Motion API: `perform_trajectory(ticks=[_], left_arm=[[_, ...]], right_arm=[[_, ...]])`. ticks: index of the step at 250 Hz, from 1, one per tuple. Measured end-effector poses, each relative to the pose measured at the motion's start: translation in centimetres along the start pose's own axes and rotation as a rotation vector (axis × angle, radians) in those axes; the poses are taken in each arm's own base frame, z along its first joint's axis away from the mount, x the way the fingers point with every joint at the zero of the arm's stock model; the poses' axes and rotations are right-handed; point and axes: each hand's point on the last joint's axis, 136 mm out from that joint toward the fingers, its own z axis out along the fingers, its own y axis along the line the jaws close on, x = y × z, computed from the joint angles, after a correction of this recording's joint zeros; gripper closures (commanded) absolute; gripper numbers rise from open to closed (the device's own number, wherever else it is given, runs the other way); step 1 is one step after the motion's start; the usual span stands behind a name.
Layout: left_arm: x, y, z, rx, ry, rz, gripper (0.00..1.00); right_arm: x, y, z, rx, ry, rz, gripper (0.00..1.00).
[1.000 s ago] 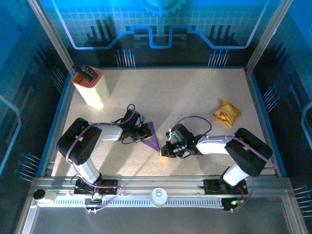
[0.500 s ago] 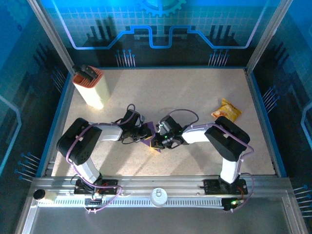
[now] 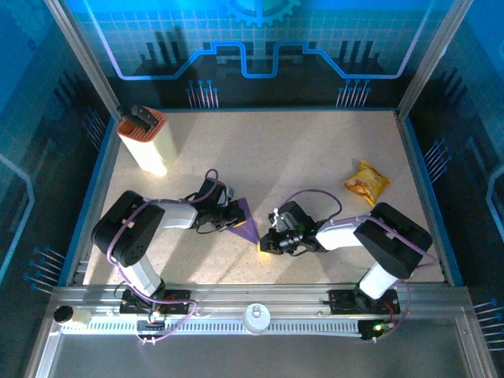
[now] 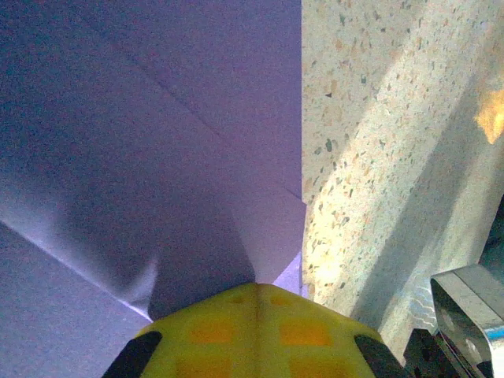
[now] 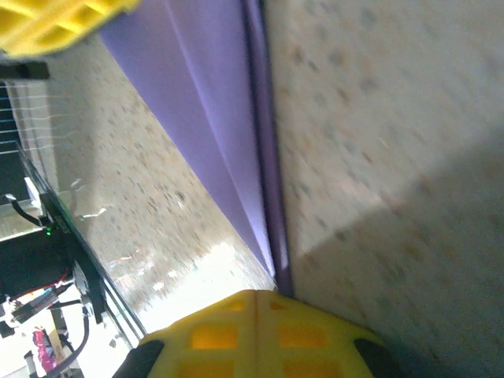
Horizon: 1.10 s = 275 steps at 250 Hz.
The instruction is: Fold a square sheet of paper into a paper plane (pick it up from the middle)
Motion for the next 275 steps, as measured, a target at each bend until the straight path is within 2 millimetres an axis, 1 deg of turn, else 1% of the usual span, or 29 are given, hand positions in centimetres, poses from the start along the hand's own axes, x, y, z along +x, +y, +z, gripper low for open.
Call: perform_trajectory(ticks=[10,17,25,42,52,67,83,99,138,166,212,275], left_arm=[[0.0,0.0,0.0,0.001,0.001,-0.001,0.98],[0.0,0.0,0.0,0.002,0.002,-0.001,0.98],[0.0,0.0,0.0,0.003,0.002,-0.001,0.98],[0.0,0.0,0.0,0.004,0.004,-0.005,0.98],[0.1,0.0,0.0,0.004,0.005,-0.010,0.98],[0.1,0.0,0.0,0.003,0.006,-0.021,0.98],[0.2,0.0,0.0,0.005,0.012,-0.031,0.98],[0.2,0.0,-0.1,0.006,0.014,-0.038,0.97],[0.2,0.0,-0.1,0.006,0.019,-0.063,0.97],[0.3,0.0,-0.1,0.008,0.024,-0.065,0.97],[0.7,0.0,-0.1,0.012,0.044,-0.071,0.97],[1.1,-0.1,-0.2,0.019,0.065,-0.104,0.97]], right_arm=[[0.4,-0.4,-0.5,0.022,-0.001,0.010,0.95],[0.6,-0.6,-0.9,0.033,-0.001,0.017,0.92],[0.7,-0.7,-1.4,0.051,-0.008,0.026,0.86],[0.5,-0.3,-2.5,0.069,-0.038,0.040,0.63],[0.2,0.2,-3.0,0.067,-0.057,0.038,0.56],[-0.2,0.9,-3.5,0.055,-0.079,0.048,0.52],[-0.5,1.4,-3.6,0.043,-0.091,0.061,0.52],[-0.6,1.4,-3.5,0.043,-0.090,0.085,0.52],[-0.7,0.6,-2.3,0.062,-0.071,0.148,0.54],[-0.6,0.0,-1.5,0.070,-0.059,0.189,0.58],[-0.7,0.0,-1.3,0.060,-0.057,0.231,0.62],[-0.8,0.0,-1.3,0.060,-0.061,0.260,0.64]])
